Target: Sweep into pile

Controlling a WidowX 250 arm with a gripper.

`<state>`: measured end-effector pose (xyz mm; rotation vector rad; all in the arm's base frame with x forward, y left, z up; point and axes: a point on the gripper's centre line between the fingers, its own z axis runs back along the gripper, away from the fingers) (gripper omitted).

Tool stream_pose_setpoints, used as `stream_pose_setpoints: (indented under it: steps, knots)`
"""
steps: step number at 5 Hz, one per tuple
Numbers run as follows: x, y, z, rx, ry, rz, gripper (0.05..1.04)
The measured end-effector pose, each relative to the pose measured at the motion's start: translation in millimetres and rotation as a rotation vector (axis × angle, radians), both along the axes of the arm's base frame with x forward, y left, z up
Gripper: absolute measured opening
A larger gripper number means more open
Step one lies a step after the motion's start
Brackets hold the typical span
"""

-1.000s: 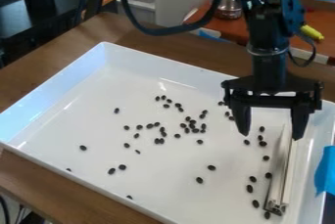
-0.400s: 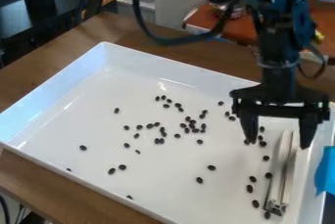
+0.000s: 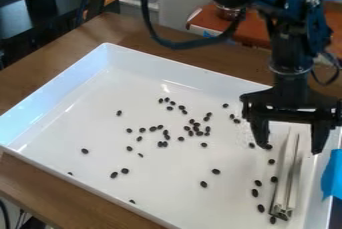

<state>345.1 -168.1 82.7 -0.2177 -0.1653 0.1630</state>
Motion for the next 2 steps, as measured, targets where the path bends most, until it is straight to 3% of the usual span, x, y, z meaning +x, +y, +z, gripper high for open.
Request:
stream_pose_setpoints:
  steps: [1, 2]
  knots:
    - [-6.8, -0.3, -10.8, 0.031, 0.012, -0.007, 0.961]
    - [-8.7, 0.5, -14.5, 0.046, 0.026, 0.001, 0.684]
